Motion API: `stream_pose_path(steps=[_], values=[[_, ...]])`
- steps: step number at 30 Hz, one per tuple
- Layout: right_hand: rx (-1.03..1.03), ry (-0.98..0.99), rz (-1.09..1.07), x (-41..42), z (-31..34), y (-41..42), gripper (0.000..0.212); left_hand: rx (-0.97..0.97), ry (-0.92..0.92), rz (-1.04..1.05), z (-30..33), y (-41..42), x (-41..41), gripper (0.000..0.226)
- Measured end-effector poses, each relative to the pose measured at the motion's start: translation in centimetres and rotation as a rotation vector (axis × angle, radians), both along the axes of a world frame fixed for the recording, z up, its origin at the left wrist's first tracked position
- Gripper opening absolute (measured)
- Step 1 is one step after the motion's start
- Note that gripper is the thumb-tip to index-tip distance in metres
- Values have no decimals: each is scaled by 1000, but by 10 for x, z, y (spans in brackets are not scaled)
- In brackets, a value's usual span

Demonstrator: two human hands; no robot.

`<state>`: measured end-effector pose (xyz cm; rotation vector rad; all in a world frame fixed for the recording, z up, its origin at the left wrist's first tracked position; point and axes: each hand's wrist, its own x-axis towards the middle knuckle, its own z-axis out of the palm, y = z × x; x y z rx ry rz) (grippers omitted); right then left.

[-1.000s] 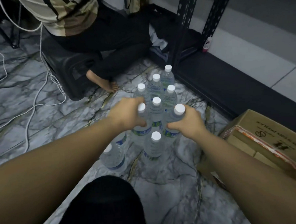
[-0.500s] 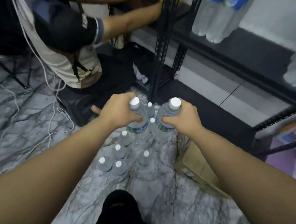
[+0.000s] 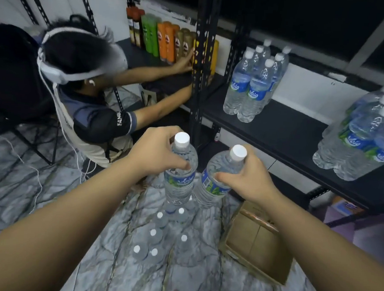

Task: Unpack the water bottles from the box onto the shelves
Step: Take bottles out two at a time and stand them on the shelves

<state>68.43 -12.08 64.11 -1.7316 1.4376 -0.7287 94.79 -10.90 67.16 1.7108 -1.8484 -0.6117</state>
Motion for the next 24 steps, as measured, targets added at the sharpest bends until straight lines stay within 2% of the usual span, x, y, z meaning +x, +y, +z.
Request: stream_pose_path(steps=[7,11,14,19,24], values=[[-161,-121,-84,-46,49,-33,51,-106,48,-51,52,-58,-48,52],[-223,-187,-134,-89,77,-62,48,-174,140,-68,77,-89,-86,44],[-292,-221,-149,-122,105,-79,54,-234,186,-92,107,-108,-120,46],[-419,-221,-173,-181,171,-106,52,-366,347,-62,173,-146,-184,62],[-594,-238,-224,-232,252,-122,50,-480,435,-131,261,-169,-245,50]])
